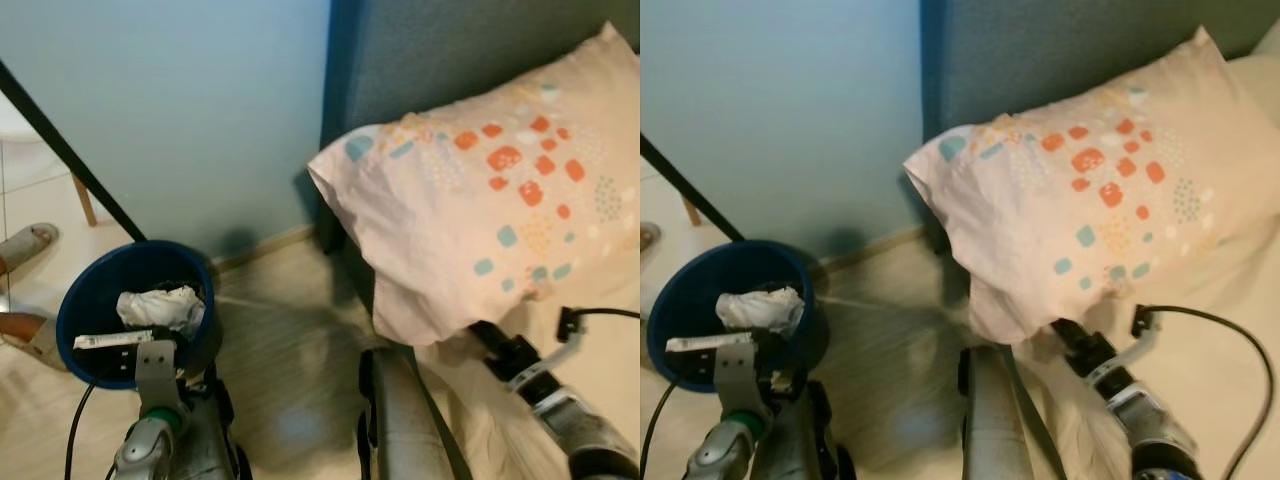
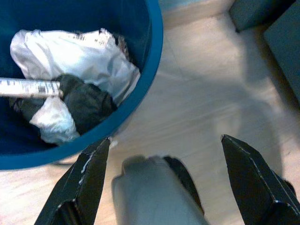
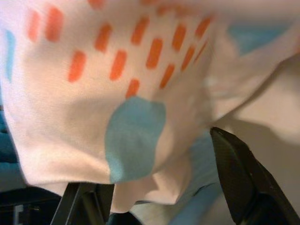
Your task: Clean up the room
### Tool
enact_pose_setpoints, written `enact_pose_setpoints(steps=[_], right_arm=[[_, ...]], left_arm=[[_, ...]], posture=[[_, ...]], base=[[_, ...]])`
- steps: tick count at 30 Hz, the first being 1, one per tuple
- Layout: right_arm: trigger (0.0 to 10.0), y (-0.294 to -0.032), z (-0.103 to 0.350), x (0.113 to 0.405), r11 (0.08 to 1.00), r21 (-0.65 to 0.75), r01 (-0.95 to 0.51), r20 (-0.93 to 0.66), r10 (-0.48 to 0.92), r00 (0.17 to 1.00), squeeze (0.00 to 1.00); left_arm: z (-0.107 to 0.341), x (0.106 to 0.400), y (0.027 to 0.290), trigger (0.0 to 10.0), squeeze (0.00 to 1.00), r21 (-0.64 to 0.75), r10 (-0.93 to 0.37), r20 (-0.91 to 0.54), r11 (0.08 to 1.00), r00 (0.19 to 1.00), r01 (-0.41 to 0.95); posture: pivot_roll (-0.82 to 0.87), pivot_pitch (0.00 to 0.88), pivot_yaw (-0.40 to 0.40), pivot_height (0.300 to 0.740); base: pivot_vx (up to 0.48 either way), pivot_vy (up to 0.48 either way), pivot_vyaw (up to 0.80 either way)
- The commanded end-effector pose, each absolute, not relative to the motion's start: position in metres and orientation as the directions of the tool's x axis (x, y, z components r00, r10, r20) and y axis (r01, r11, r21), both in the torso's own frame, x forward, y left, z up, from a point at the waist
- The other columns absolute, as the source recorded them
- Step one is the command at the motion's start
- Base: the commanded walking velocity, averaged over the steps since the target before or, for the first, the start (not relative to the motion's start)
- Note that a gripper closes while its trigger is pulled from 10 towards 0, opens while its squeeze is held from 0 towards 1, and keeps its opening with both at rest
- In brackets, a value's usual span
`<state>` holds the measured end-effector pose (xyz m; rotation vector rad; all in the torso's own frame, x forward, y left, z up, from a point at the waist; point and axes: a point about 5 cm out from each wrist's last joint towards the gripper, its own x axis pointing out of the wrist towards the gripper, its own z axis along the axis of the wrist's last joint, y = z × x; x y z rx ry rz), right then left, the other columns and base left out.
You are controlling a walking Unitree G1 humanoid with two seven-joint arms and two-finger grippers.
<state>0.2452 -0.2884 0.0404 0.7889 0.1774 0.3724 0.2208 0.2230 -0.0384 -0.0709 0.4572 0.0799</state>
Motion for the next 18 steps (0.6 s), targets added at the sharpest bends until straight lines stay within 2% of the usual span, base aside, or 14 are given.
enact_pose_setpoints(steps=[1,5,13,15,16,18], right_arm=[[10.0,-0.291,0.044,0.240,0.652,0.698,-0.295,-0.016,0.426,0.905,0.00],[10.0,-0.295,0.064,0.214,0.615,0.649,-0.447,-0.049,0.621,0.783,0.00],[10.0,-0.301,0.085,0.197,0.547,0.673,-0.497,0.024,0.656,0.754,0.00],[10.0,-0.303,0.088,0.198,0.545,0.679,-0.492,0.044,0.639,0.768,0.00],[10.0,-0.308,0.088,0.209,0.591,0.680,-0.433,0.068,0.537,0.841,0.00],[10.0,-0.310,0.086,0.214,0.616,0.677,-0.404,0.071,0.491,0.868,0.00]], left_arm=[[-0.047,0.209,0.220,10.0,0.00,-0.055,0.049,-0.482,0.995,0.875,-0.086],[-0.051,0.205,0.213,10.0,0.00,-0.058,0.001,-0.507,0.998,0.862,-0.035],[-0.054,0.203,0.210,10.0,0.00,-0.056,-0.015,-0.519,0.998,0.855,-0.016],[-0.054,0.202,0.210,10.0,0.00,-0.056,-0.018,-0.520,0.998,0.854,-0.013],[-0.054,0.202,0.210,10.0,0.00,-0.057,-0.020,-0.522,0.998,0.853,-0.012],[-0.054,0.202,0.210,10.0,0.00,-0.057,-0.020,-0.522,0.998,0.852,-0.012]], posture=[[-0.13,0.201,0.021,0.560],[-0.15,0.197,0.016,0.560],[-0.16,0.194,0.012,0.560],[-0.16,0.194,0.012,0.560],[-0.16,0.193,0.011,0.560],[-0.16,0.193,0.011,0.560]], base=[[0.000,0.000,0.00],[0.000,0.000,0.00],[0.000,0.000,0.00],[0.000,0.000,0.00],[0.000,0.000,0.00],[0.000,0.000,0.00]])
